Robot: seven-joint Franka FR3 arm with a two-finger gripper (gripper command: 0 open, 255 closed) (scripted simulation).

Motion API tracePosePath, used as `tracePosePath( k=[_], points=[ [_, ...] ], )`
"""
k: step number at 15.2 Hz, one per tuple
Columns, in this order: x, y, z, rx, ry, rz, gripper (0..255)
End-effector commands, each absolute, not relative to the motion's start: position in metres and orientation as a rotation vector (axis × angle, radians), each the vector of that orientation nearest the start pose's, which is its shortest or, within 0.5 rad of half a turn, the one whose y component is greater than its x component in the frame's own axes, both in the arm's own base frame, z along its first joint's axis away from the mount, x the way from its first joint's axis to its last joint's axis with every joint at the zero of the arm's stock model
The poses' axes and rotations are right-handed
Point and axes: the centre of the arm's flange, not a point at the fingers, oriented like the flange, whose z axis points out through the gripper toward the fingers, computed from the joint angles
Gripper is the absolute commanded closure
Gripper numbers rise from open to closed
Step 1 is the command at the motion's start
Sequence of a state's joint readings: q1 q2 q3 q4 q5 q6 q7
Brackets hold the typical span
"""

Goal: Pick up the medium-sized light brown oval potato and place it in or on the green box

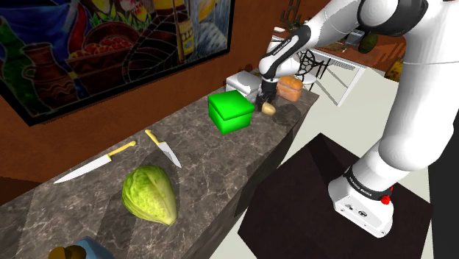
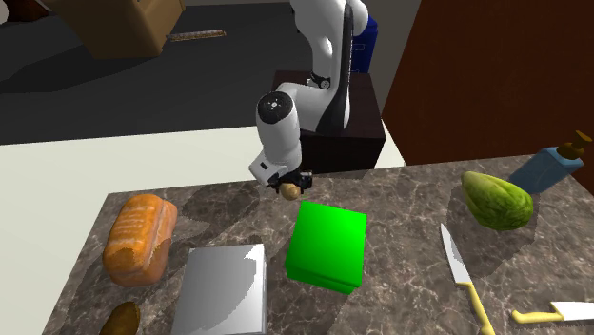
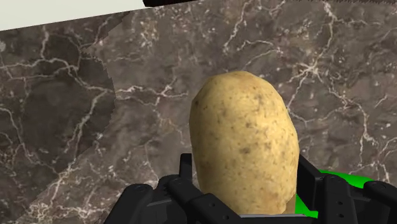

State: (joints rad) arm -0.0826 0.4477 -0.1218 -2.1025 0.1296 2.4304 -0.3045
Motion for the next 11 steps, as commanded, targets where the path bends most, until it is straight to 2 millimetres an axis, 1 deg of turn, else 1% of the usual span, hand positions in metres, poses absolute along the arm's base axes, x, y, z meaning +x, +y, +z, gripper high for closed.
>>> tracePosePath(
  k=[1, 11],
  points=[
    [0.558, -0.116, 0.206, -3.084, -0.009, 0.161, 255],
    [0.558, -0.116, 0.259, -3.084, -0.009, 0.161, 255]
  ],
)
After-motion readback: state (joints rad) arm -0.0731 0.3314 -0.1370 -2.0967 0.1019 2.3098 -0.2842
